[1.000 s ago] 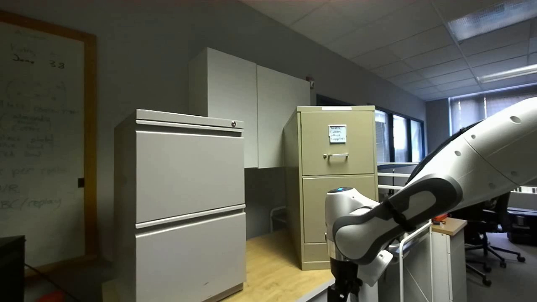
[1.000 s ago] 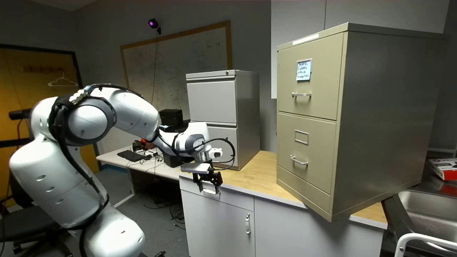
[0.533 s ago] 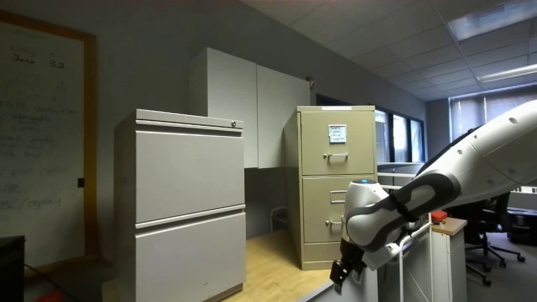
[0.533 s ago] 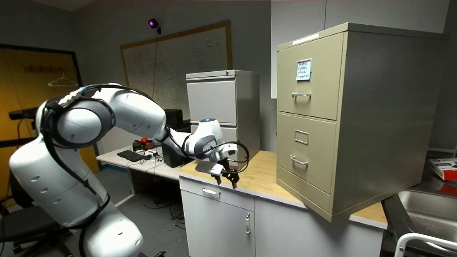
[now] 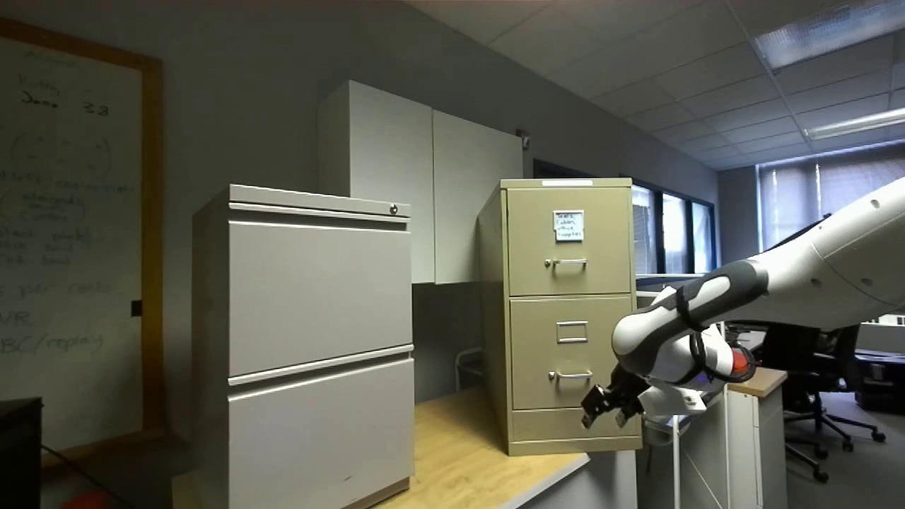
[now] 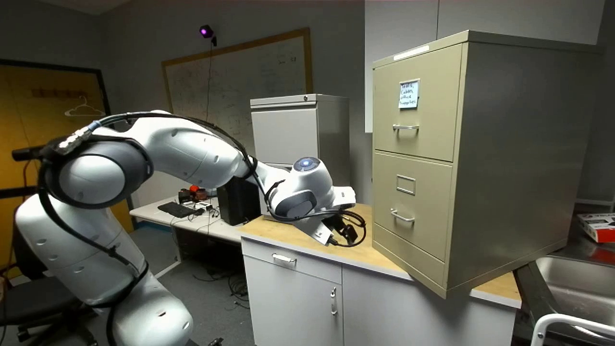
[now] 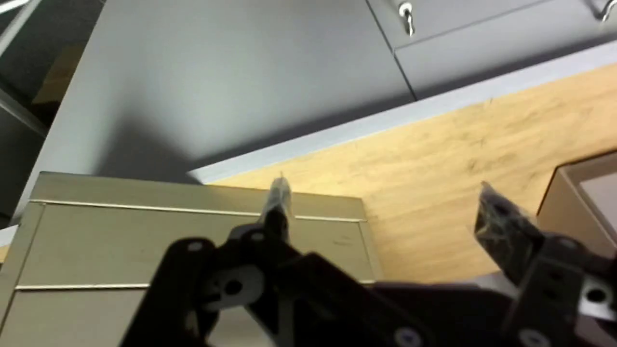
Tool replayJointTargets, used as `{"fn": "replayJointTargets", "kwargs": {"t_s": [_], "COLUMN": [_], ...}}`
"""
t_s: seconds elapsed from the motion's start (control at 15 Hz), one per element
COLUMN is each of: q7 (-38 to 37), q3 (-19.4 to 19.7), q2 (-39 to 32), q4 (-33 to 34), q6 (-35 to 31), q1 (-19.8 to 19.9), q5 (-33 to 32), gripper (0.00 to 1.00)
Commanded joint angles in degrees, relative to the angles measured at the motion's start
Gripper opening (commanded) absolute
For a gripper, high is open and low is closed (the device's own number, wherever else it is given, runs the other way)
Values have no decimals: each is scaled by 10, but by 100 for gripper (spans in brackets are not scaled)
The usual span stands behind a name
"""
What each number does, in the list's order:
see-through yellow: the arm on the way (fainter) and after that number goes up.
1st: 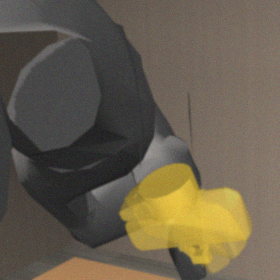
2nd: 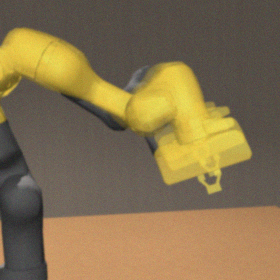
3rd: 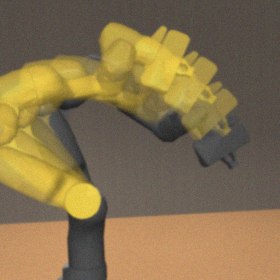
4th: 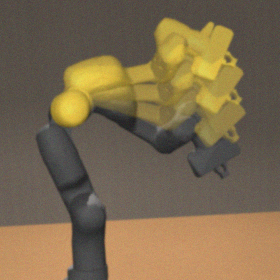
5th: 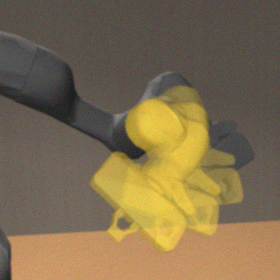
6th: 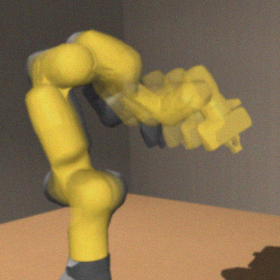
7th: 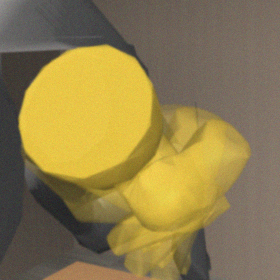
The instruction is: Open the bottom drawer on the filing cabinet on the right
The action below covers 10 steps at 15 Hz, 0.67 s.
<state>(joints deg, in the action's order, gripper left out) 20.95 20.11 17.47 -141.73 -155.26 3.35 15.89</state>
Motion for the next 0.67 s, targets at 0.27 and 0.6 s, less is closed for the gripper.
{"fn": "replayJointTargets", "kwargs": {"t_s": [0.27, 0.6], "q7": [262, 396], "q3": [211, 347], "q2": [-25, -96], "q4": [137, 246], "q6": [16, 125], "q1": [-117, -202], "q5": [311, 531], "gripper": [100, 100]}}
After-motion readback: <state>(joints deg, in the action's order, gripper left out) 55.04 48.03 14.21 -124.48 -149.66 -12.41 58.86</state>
